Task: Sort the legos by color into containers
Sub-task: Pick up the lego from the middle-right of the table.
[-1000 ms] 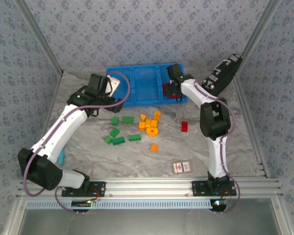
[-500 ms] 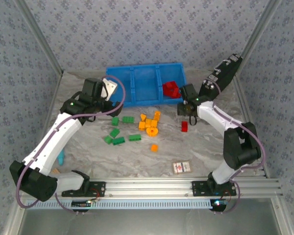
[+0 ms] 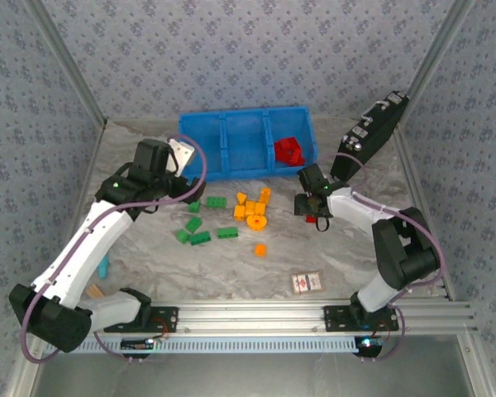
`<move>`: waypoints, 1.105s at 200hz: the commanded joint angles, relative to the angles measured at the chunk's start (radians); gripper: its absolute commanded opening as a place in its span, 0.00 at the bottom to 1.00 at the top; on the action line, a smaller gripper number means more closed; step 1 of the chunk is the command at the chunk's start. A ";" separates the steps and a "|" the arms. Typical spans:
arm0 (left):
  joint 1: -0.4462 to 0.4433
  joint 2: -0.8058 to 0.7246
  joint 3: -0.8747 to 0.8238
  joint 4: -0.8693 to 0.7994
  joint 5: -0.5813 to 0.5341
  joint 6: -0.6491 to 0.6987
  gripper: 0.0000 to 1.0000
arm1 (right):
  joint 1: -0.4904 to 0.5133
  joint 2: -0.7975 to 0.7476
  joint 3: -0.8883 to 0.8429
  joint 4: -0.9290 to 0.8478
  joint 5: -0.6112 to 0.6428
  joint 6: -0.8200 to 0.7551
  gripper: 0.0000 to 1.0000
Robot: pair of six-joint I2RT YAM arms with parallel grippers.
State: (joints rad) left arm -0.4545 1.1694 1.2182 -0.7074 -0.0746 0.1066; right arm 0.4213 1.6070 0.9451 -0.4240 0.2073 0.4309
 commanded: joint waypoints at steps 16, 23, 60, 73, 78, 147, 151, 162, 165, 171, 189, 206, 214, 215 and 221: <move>-0.004 -0.029 -0.020 -0.004 0.016 -0.012 1.00 | 0.004 0.079 0.010 0.008 0.041 0.020 0.71; -0.004 -0.028 -0.023 -0.003 0.017 -0.013 1.00 | 0.005 0.089 0.013 0.008 0.044 0.023 0.71; -0.004 -0.024 -0.029 0.002 0.013 -0.006 1.00 | 0.005 0.130 0.034 -0.008 0.053 0.034 0.61; -0.004 -0.020 -0.027 0.002 0.010 -0.004 1.00 | 0.006 0.138 0.045 -0.025 0.057 0.032 0.52; -0.004 -0.019 -0.026 0.002 0.009 -0.002 1.00 | 0.006 0.141 0.049 -0.028 0.058 0.033 0.50; -0.001 -0.001 -0.007 0.000 -0.001 0.002 1.00 | 0.009 0.149 0.117 -0.081 0.057 0.007 0.29; -0.001 -0.002 -0.006 0.001 0.001 0.002 1.00 | 0.010 0.149 0.130 -0.088 0.057 0.003 0.28; 0.000 -0.004 -0.003 0.003 0.003 0.003 1.00 | 0.011 0.149 0.171 -0.104 0.059 -0.010 0.27; 0.000 -0.004 -0.002 0.003 0.003 0.004 1.00 | 0.011 0.150 0.182 -0.108 0.059 -0.014 0.27; 0.002 -0.003 0.000 0.003 0.003 0.005 1.00 | 0.011 0.152 0.212 -0.117 0.060 -0.023 0.27; 0.012 0.005 0.003 0.004 0.003 0.008 1.00 | 0.009 0.168 0.320 -0.131 0.061 -0.055 0.27; 0.021 0.017 -0.004 0.008 0.009 0.008 1.00 | 0.002 0.206 0.420 -0.143 0.055 -0.082 0.27; 0.023 0.027 -0.014 0.014 0.008 0.005 1.00 | -0.002 0.234 0.474 -0.145 0.052 -0.097 0.27; 0.022 0.027 -0.016 0.015 0.008 0.004 1.00 | -0.002 0.238 0.481 -0.145 0.052 -0.099 0.27; 0.022 0.035 -0.027 0.022 0.009 0.000 1.00 | -0.006 0.263 0.522 -0.147 0.052 -0.109 0.27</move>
State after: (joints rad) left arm -0.4416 1.1774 1.1904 -0.7055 -0.0750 0.1047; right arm 0.4278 1.8000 1.3354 -0.5373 0.2478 0.3836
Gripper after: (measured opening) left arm 0.999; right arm 0.323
